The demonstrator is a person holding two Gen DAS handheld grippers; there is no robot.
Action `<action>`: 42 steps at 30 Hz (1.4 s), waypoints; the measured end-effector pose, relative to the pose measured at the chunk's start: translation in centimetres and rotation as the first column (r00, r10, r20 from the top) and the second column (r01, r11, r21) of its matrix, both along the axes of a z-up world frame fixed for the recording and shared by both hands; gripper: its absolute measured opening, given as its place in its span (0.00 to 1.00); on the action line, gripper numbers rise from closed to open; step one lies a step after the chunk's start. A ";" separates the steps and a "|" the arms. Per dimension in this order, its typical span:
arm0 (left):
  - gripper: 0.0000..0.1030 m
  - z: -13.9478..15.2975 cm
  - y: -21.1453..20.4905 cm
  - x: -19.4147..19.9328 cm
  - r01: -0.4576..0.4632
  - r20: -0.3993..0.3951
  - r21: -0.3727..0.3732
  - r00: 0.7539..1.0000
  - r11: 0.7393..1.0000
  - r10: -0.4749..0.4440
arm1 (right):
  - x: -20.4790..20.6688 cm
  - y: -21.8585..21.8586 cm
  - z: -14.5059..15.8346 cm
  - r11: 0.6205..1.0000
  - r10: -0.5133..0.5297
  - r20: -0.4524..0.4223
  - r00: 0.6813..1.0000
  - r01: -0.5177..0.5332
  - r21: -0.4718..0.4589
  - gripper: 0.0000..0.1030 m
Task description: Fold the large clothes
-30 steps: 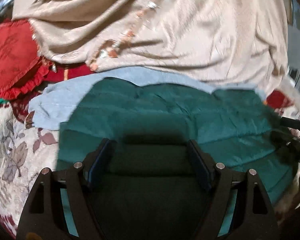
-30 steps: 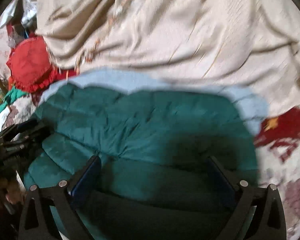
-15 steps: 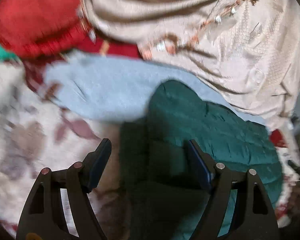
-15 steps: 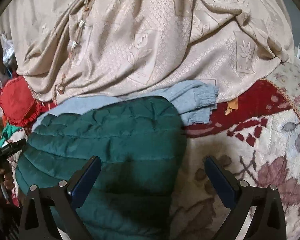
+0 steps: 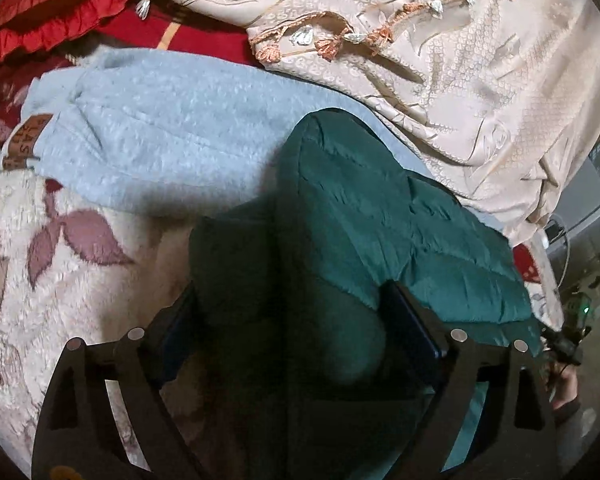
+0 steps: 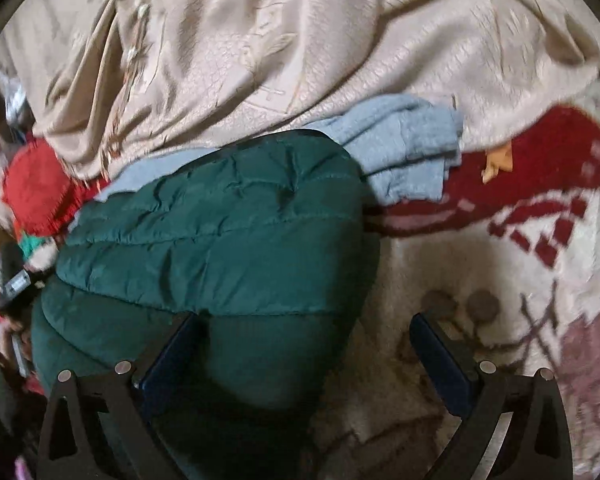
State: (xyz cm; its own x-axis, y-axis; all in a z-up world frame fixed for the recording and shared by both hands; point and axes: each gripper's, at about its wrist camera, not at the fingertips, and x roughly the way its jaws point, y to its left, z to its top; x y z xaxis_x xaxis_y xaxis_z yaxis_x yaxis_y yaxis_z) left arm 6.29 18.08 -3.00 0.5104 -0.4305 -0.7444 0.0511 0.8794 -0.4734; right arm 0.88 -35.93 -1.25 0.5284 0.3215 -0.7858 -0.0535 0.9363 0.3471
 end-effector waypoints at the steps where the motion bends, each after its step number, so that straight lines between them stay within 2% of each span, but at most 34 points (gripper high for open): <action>1: 0.89 -0.1 -0.1 0.0 0.002 0.003 0.010 1.000 1.000 -0.002 | 0.1 -0.4 -0.4 0.999 -0.001 -0.010 1.000 0.001 0.032 1.00; 5: 0.88 -0.1 -0.5 -0.2 0.009 0.014 0.049 1.000 0.999 -0.009 | 0.5 -1.7 -2.1 0.987 0.016 0.002 1.000 -0.016 0.158 1.00; 10: 0.82 -0.1 -0.8 -0.2 0.009 0.026 0.089 1.000 0.996 -0.011 | 1.8 -2.0 -2.7 0.971 0.040 0.023 0.999 -0.044 0.236 1.00; 13: 0.77 0.0 -1.0 -0.3 0.010 0.037 0.103 0.999 0.995 -0.014 | 2.5 -1.3 -2.6 0.951 0.115 0.043 0.992 -0.123 0.282 1.00; 15: 0.70 0.1 -1.0 -0.3 0.009 0.050 0.110 0.999 0.994 -0.015 | 2.7 -0.5 -2.5 0.938 0.168 0.066 0.984 -0.180 0.297 0.94; 16: 0.65 0.2 -1.1 -0.4 0.007 0.060 0.119 0.998 0.993 -0.015 | 2.7 -0.3 -2.4 0.929 0.186 0.076 0.980 -0.200 0.310 0.86; 17: 0.61 0.3 -1.2 -0.5 0.005 0.067 0.127 0.998 0.992 -0.014 | 2.8 -0.3 -2.5 0.928 0.190 0.073 0.979 -0.203 0.313 0.84; 21: 0.61 0.1 -0.8 -0.5 0.004 0.064 0.097 0.998 0.995 -0.011 | 2.8 -0.4 -2.9 0.924 0.177 0.057 0.983 -0.186 0.333 0.80; 24: 0.66 0.1 -0.9 -0.4 0.002 0.064 0.100 0.998 0.995 -0.009 | 2.7 0.0 -2.7 0.928 0.191 0.060 0.980 -0.200 0.313 0.78; 27: 0.66 0.3 -1.1 -0.5 -0.003 0.074 0.113 0.997 0.994 -0.005 | 2.6 0.5 -1.9 0.948 0.192 0.074 0.979 -0.205 0.244 0.67; 28: 0.59 0.4 -1.2 -0.6 -0.003 0.082 0.118 0.997 0.993 -0.007 | 2.4 1.2 -1.0 0.959 0.203 0.091 0.975 -0.217 0.183 0.60; 29: 0.46 0.7 -1.4 -0.8 -0.002 0.102 0.130 0.995 0.991 -0.011 | 2.1 1.6 -0.2 0.966 0.208 0.108 0.972 -0.221 0.135 0.51; 32: 0.29 2.1 -2.4 -2.0 -0.017 0.165 0.212 0.986 0.977 -0.018 | 1.3 2.4 1.8 0.976 0.205 0.154 0.966 -0.214 0.038 0.36; 36: 0.24 4.3 -3.1 -3.7 -0.075 0.239 0.278 0.971 0.958 0.007 | -1.0 4.0 5.5 0.977 0.207 0.260 0.943 -0.184 -0.110 0.30; 39: 0.23 6.3 -2.9 -4.5 -0.111 0.249 0.222 0.967 0.969 0.053 | -3.1 4.7 8.5 0.968 0.218 0.341 0.914 -0.158 -0.195 0.29; 42: 0.23 8.5 -3.2 -5.9 -0.091 0.237 0.180 0.970 0.979 0.047 | -5.2 3.7 11.6 0.966 0.217 0.411 0.886 -0.134 -0.222 0.28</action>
